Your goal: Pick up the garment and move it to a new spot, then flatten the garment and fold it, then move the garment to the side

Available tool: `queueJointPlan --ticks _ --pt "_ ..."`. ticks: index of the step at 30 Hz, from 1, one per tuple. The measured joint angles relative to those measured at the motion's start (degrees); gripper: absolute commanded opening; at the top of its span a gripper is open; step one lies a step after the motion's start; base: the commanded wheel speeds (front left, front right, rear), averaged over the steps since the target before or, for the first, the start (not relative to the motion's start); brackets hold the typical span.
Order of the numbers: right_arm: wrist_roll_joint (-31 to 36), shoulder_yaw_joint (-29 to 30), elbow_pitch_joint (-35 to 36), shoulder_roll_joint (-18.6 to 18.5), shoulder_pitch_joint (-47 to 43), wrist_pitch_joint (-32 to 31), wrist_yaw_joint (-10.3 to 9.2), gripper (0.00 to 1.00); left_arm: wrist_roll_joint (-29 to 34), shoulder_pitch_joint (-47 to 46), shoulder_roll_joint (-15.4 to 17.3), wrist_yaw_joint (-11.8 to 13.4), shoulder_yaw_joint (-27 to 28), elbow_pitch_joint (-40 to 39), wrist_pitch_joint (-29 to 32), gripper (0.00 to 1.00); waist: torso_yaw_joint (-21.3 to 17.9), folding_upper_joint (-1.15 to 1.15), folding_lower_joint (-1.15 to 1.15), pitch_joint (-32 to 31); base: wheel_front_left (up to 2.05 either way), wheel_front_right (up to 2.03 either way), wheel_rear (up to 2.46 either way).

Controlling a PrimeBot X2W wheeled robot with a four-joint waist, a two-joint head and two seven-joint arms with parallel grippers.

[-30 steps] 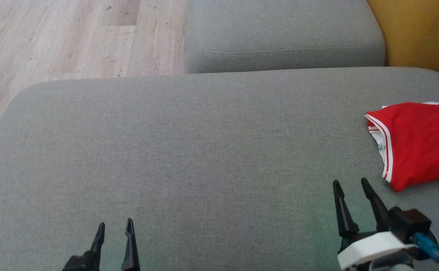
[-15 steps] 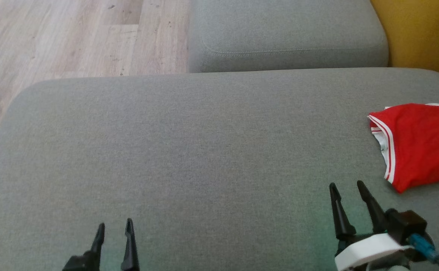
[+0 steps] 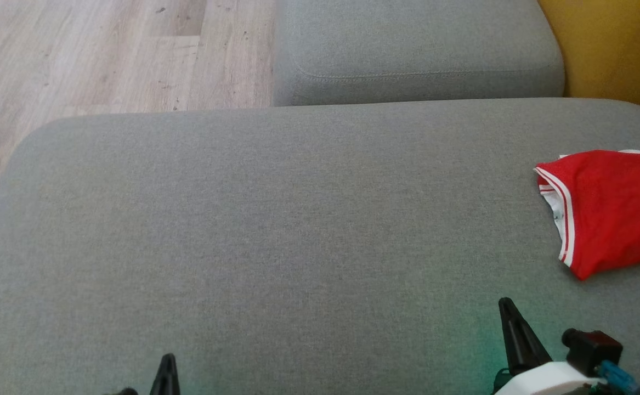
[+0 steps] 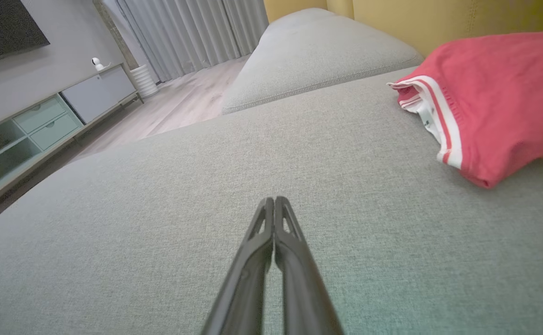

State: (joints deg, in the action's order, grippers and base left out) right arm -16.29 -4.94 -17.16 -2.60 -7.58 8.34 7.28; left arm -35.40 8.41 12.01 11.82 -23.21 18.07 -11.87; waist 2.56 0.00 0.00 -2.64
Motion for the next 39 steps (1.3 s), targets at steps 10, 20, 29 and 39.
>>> queueJointPlan --ticks 10,20,29,39 --pt "-6.8 0.5 0.0 0.0 0.1 -1.0 0.0 0.0 -5.0 -1.2 -0.6 -1.8 2.4 0.0 1.6 0.0 -0.2 0.0 0.0 0.2 0.0 0.0 0.0" --pt "-13.6 1.4 0.1 -0.1 1.5 -1.8 0.0 0.0 -9.8 -1.5 -1.5 -3.3 4.7 0.0 3.1 0.0 -0.4 0.0 0.0 0.5 0.0 0.0 0.0" --pt "-20.3 2.0 0.1 -0.1 2.3 -2.9 0.0 0.0 -14.7 -2.5 -2.0 -4.8 6.8 -0.3 4.7 0.0 -0.7 0.0 0.0 0.7 0.0 0.0 0.0" --pt "-26.9 3.1 0.3 -0.2 3.0 -3.9 0.0 0.0 -19.5 -3.9 -2.9 -6.4 9.1 -0.6 6.3 0.0 -0.9 0.0 0.0 1.0 0.0 0.0 0.0"
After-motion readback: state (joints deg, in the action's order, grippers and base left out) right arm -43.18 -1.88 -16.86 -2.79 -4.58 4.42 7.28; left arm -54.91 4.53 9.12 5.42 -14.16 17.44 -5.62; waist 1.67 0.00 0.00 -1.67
